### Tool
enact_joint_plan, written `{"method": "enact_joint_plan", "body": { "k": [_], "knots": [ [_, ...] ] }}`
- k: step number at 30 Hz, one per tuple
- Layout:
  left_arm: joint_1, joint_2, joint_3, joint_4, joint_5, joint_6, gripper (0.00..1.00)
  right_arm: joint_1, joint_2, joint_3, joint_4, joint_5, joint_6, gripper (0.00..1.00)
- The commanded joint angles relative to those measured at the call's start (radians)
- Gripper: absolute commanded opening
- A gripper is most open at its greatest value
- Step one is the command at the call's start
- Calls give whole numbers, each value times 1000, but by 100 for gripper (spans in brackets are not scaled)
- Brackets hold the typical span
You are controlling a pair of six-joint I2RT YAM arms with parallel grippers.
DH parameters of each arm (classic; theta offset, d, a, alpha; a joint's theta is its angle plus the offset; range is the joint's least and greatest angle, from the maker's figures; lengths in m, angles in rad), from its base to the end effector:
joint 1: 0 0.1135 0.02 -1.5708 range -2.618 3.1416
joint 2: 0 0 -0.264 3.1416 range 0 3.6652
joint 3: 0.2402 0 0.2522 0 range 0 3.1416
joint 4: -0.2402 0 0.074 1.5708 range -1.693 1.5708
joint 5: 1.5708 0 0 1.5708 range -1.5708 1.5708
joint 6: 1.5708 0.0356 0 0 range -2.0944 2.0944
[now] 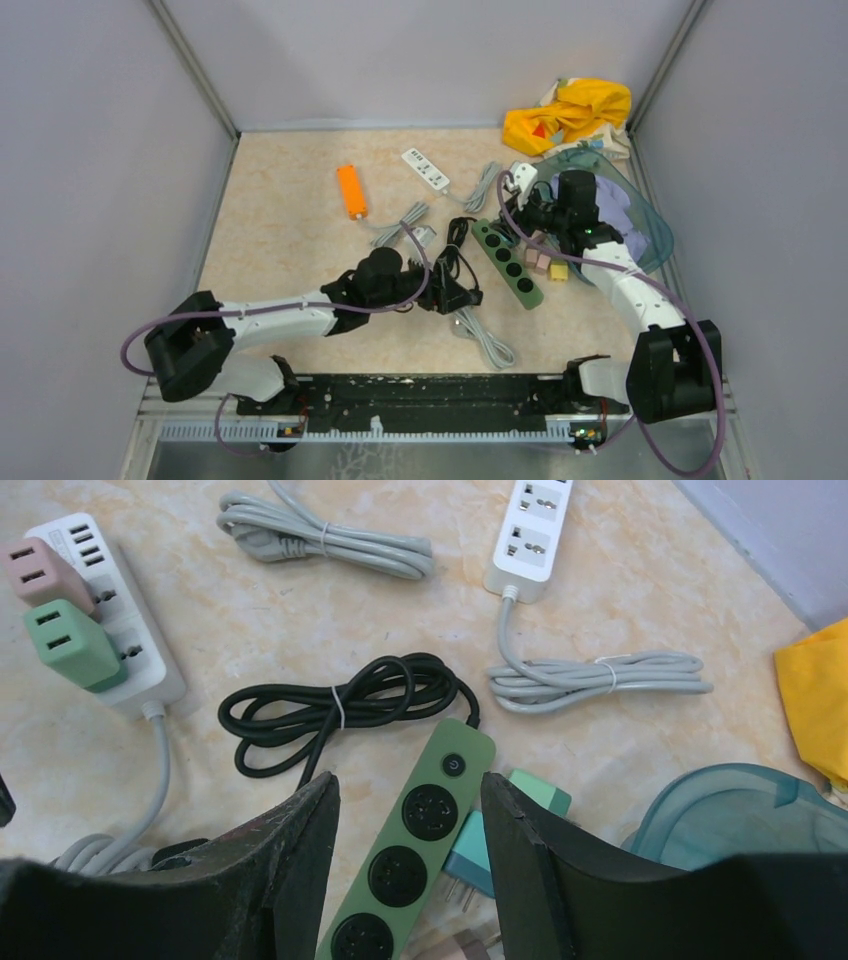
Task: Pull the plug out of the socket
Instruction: Move the socket to the center of the board.
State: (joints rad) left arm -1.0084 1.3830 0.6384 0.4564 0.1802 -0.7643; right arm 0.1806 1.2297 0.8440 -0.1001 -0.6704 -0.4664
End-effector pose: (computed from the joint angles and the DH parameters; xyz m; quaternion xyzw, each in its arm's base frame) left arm 0.1524 -0.2538 0.2200 0.1506 0.7856 -0.5072 0.3208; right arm 0.2629 0.0705 0.2781 -0.4181 0.7128 0.2094 0.5227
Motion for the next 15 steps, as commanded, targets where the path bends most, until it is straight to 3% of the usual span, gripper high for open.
{"method": "enact_joint_plan", "body": {
  "k": [1,5,10,15],
  "knots": [
    [-3,-100,-39,31,18,140,82,-1,-35,19,-21,-101,-57,55],
    [2,-183,-70,24,-7,192,81,-1,-38,21,-38,-143,-77,55],
    [4,-291,-122,25,-56,251,73,-1,-38,20,-48,-168,-86,55],
    [5,-408,-187,18,-150,311,74,-1,-39,19,-51,-188,-92,55]
  ]
}}
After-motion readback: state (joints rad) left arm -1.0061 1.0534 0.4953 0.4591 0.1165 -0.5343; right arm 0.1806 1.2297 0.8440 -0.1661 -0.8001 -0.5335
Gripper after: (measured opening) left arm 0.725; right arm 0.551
